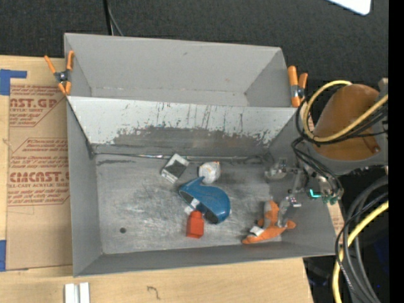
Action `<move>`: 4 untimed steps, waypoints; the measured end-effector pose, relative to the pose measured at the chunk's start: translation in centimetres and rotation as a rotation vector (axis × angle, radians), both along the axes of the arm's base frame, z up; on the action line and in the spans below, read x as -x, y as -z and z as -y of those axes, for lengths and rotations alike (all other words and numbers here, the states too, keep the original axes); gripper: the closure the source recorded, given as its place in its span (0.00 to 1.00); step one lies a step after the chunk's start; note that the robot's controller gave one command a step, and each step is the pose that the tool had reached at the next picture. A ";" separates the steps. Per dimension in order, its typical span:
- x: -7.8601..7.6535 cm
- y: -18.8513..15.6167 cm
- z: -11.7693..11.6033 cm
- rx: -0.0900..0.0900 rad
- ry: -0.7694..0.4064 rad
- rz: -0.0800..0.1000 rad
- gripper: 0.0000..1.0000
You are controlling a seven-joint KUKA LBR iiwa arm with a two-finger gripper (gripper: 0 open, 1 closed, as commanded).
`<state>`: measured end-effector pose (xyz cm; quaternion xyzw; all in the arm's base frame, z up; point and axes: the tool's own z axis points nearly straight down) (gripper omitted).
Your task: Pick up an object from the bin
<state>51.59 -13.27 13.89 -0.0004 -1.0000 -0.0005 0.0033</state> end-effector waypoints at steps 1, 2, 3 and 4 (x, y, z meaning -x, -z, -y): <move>-0.2 -0.4 0.0 0.001 -0.001 0.007 0.00; 2.8 6.6 1.3 -0.001 -0.238 0.013 1.00; 2.8 6.6 1.3 0.000 -0.239 0.013 1.00; 0.2 -8.9 0.2 0.000 -0.391 0.012 1.00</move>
Offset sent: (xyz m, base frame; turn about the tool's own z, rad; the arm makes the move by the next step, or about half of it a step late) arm -0.0310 -0.0151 -0.0689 -0.2374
